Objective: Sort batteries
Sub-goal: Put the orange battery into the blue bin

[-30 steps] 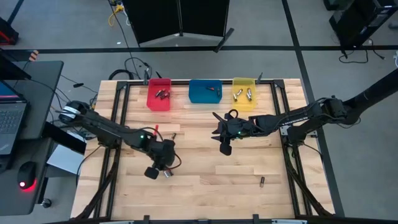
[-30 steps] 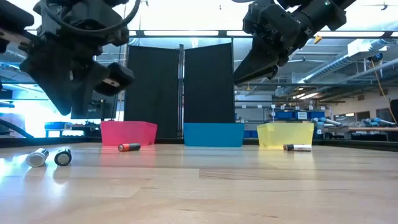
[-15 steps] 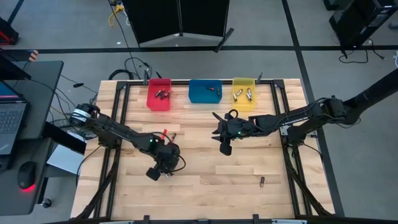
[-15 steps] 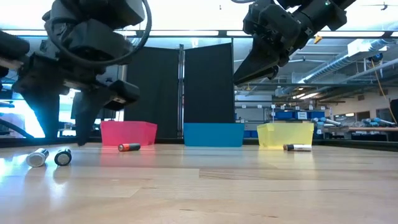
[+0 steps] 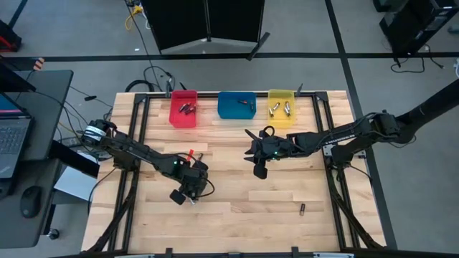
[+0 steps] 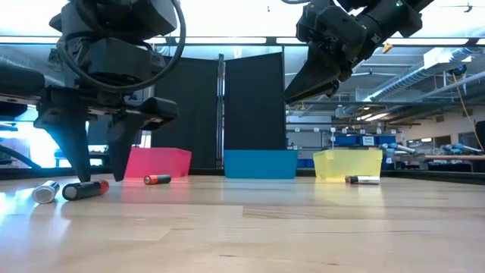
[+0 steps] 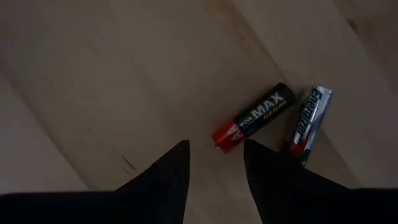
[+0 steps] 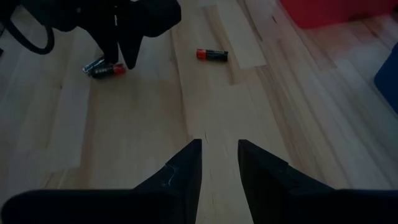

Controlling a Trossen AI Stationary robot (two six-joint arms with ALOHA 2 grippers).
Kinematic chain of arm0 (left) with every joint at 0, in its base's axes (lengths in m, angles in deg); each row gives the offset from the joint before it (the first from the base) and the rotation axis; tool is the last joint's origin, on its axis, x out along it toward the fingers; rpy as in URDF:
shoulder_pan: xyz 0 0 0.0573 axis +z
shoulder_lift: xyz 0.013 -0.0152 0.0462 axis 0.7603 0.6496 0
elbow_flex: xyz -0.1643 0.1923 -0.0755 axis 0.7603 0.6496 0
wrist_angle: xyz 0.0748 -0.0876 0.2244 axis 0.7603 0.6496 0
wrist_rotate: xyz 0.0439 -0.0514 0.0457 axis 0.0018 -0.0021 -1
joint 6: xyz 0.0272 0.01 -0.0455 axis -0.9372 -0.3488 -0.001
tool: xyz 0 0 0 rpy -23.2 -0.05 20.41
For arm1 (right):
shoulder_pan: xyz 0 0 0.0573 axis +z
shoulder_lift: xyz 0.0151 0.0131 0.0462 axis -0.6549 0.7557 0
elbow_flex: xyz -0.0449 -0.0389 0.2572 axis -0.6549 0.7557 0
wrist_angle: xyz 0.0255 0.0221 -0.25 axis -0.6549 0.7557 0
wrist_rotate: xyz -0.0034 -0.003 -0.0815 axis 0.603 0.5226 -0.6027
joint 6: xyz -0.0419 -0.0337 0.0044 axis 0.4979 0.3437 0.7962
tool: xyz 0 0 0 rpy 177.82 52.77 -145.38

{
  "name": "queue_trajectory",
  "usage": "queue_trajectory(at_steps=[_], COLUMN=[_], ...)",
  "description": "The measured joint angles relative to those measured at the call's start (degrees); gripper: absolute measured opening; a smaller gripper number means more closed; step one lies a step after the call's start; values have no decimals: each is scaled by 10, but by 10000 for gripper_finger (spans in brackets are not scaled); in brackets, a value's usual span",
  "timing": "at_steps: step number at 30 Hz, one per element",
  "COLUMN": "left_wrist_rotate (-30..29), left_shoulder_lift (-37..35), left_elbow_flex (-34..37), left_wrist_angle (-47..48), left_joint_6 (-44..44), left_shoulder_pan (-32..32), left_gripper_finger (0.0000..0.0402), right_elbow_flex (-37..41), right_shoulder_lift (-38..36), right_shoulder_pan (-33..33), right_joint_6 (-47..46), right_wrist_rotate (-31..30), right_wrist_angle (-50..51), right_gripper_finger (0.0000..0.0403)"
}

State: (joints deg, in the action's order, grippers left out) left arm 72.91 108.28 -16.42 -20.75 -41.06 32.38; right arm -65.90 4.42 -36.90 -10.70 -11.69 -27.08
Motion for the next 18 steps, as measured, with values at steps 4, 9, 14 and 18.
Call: queue_trajectory(at_steps=[4, 9, 14, 18], left_wrist_rotate=[-5, -23, -41, -55], left_shoulder_lift=[0, 0, 0, 0], left_elbow_flex=[0, 0, 0, 0], left_wrist_angle=[-1, -12, -22, -25], left_joint_6=[-19, -84, -171, -221], left_shoulder_pan=[-1, -7, -22, -34], left_gripper_finger=[159, 159, 159, 159], right_elbow_flex=[0, 0, 0, 0], right_shoulder_lift=[0, 0, 0, 0], right_shoulder_pan=[0, 0, 0, 0], right_joint_6=[0, 1, 2, 2], right_wrist_rotate=[0, 0, 0, 0], right_wrist_angle=[0, 0, 0, 0], right_gripper_finger=[115, 115, 115, 115])
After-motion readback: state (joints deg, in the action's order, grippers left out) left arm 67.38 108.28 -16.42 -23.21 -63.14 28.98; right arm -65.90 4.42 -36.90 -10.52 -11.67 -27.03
